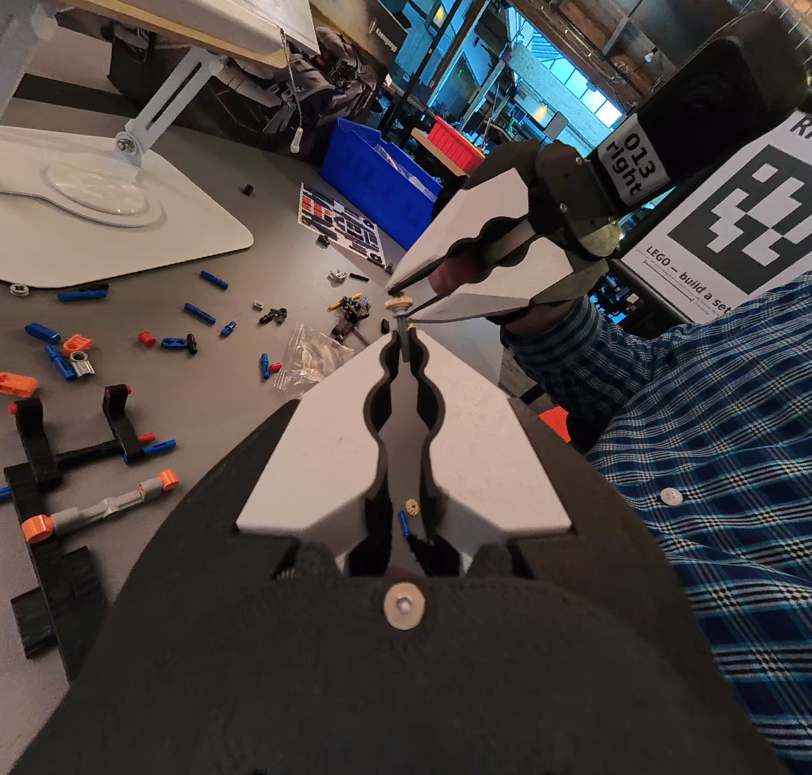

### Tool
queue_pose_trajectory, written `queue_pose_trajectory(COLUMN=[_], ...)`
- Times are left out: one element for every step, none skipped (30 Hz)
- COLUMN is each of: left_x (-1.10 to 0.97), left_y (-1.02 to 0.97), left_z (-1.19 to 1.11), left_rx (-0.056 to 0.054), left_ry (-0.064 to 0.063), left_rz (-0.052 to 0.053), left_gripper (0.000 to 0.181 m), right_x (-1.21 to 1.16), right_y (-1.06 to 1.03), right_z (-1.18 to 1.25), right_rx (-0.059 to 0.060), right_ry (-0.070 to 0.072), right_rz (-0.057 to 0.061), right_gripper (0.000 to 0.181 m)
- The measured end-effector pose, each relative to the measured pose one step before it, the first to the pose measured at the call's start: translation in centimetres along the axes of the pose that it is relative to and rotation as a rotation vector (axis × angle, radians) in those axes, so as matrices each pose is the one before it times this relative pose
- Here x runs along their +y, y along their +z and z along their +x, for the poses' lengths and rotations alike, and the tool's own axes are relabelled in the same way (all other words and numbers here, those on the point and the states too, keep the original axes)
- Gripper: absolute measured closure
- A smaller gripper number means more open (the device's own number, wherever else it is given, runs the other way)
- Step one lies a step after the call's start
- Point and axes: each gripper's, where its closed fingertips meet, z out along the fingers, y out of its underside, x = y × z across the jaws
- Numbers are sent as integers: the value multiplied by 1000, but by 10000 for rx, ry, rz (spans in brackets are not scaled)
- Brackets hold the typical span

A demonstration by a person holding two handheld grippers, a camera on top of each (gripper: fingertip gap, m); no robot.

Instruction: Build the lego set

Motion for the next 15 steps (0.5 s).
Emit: queue_pose_trajectory(left_x=[-38, -45, -45, -31, -16, -25, 6, 29, -7, -32, -65, -71, -64, -19, -8], left_y=[-28, -38, -35, -31, -24, -25, -21, -25, -22, -30, -32, -33, -32, -9, 8], left_z=[-18, -5, -20, -31, -18, -17, -33, -23, -3, 9, 0, -35, -20, 16, 24], left_rx=[21, 20, 15, 7, 18, 16, 9, 19, 31, 45, 42, 23, 35, 48, 38], left_ry=[-46, -30, -29, -31, -30, -26, -27, -40, -43, -44, -59, -71, -53, -40, -35], left_rz=[36, 46, 42, 29, 26, 26, 17, 2, 20, 35, 50, 53, 44, 16, 12], left_gripper=[180, 180, 180, 180, 180, 180, 180, 180, 179, 178, 176, 174, 171, 170, 169], right_x=[-5, -24, -24, -10, -15, -22, 11, 1, 19, 28, 10, -11, -49, -68, -53], right_y=[-6, -6, -6, 9, 16, 24, 19, 12, -9, -16, -43, -67, -60, -56, -31], right_z=[43, 48, 67, 46, 31, 7, 33, 79, 73, 100, 168, 224, 139, 84, 131], right_rx=[37, 42, 43, 35, 33, 28, 30, 48, 40, 35, 70, 104, 47, 42, 80], right_ry=[-2, 4, 20, 31, 17, 10, 28, 30, 21, 18, 29, 38, 42, 23, 16], right_rz=[5, 12, 22, 11, 17, 24, 18, 25, 19, 12, 16, 30, 40, 49, 29], right_gripper=[173, 173, 173, 173, 173, 173, 173, 173, 173, 173, 173, 173, 173, 173, 173])
